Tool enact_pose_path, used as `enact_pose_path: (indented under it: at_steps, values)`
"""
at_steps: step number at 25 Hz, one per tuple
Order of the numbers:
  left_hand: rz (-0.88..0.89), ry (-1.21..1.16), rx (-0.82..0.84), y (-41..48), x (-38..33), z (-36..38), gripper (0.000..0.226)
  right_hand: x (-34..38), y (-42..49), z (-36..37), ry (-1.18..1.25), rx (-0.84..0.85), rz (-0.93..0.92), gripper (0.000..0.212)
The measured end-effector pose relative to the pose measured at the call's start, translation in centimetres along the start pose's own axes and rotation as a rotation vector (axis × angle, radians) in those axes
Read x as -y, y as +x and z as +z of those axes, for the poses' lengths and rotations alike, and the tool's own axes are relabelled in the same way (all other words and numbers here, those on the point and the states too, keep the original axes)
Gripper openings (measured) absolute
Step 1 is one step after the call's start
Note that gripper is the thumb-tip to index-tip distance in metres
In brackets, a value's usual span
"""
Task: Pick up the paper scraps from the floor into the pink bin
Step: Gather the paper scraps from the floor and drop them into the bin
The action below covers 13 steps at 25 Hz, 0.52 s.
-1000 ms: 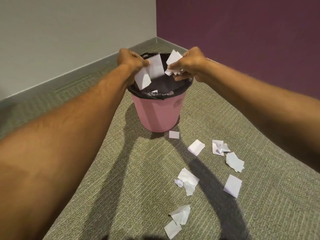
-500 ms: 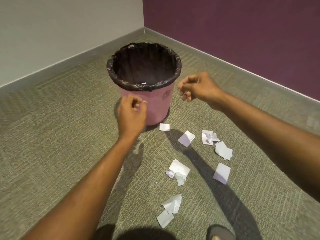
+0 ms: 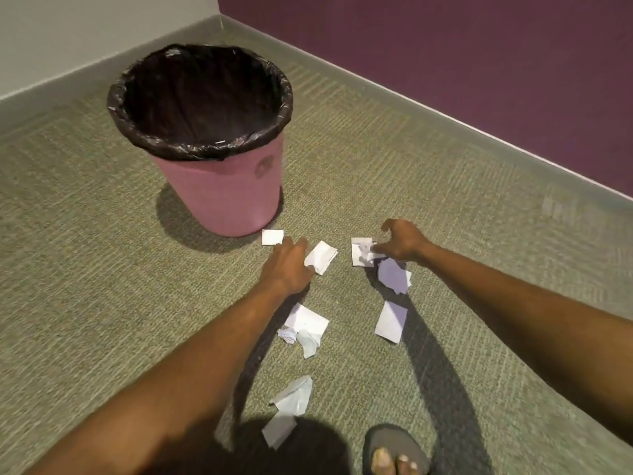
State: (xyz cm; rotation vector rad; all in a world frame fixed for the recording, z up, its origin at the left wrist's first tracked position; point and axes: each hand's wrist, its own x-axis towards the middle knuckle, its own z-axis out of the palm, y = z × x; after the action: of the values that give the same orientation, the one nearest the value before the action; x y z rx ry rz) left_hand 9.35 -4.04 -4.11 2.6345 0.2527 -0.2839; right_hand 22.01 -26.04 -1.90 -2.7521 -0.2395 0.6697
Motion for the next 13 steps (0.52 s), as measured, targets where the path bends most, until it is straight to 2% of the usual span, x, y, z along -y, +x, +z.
enact_pose_path:
  at_steps: [3,6,11,13]
  values:
    - [-0.135,0.129,-0.043,2.8,-0.2,0.1,0.075,-0.2,1.6,1.2,-0.066,0.039,0.0,0.084]
    - [-0.267,0.184,0.01,5.4,0.5,0.3,0.1,-0.2,2.6,2.7,-0.108,0.097,0.035,0.087]
    - [-0.312,0.061,0.124,6.7,1.2,2.1,0.108,1.0,2.7,5.2,-0.252,0.078,0.042,0.089]
    - [-0.289,0.087,0.132,6.6,1.3,2.5,0.106,1.8,2.4,6.3,-0.285,0.036,0.007,0.079]
